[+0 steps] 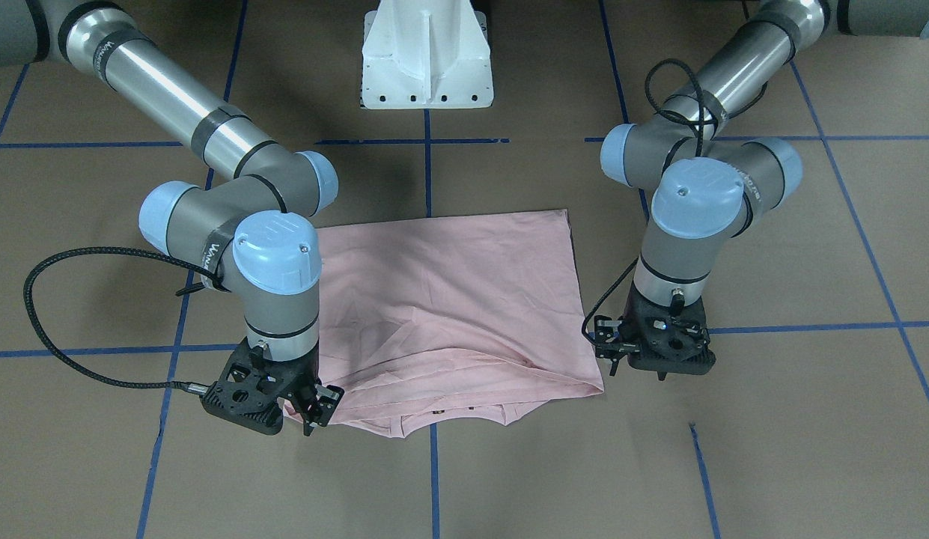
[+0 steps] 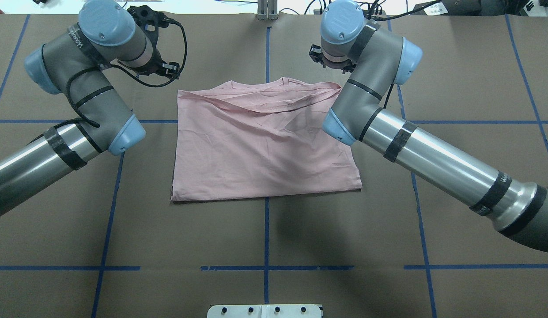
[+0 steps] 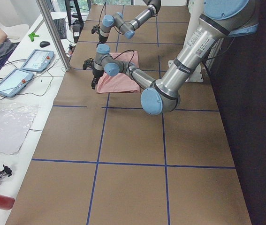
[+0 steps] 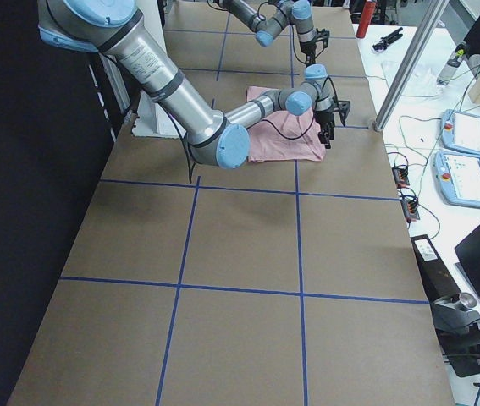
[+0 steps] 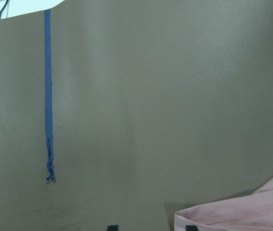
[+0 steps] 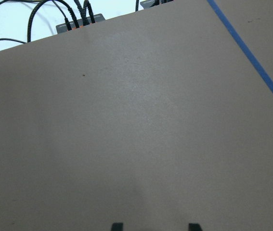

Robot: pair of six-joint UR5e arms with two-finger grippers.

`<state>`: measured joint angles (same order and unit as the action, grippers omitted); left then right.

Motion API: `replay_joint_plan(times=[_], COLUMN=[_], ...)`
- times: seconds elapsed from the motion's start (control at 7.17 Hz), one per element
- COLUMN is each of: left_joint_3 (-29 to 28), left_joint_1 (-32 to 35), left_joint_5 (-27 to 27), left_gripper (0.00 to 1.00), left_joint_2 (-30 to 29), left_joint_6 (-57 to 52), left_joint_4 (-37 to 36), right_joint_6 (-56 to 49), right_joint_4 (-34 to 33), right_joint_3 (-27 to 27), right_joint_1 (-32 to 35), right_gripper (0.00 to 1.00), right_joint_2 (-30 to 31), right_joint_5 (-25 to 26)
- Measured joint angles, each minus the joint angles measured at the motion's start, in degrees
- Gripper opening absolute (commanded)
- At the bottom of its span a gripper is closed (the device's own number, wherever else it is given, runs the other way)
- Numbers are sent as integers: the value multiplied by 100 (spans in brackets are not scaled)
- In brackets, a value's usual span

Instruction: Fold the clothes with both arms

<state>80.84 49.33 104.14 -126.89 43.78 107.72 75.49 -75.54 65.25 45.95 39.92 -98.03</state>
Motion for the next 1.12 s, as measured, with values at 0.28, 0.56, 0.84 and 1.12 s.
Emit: replay_joint_plan(times=[0.28, 0.56, 0.84, 1.12], left_joint_3=[924, 1875, 2385, 2404], left_joint_1=[-110, -608, -1374, -1997], left_joint_5=[71, 186, -103, -410], left_gripper=[100, 98, 64, 61], left_joint_2=[540, 1284, 1794, 1937], left_joint_6=[4, 543, 1660, 2522], left_joint_4=[-3, 45, 86, 141], right_joint_6=[-716, -1062, -1094, -1077], right_joint_4=[-262, -591, -658, -663], right_joint_3=[910, 1910, 2384, 2502], right_joint_1=[168, 207, 183, 157], right_gripper=[100, 100, 100, 100], right_joint_2=[560, 1173, 1468, 1537], right_joint_5=[-455, -566, -569, -566])
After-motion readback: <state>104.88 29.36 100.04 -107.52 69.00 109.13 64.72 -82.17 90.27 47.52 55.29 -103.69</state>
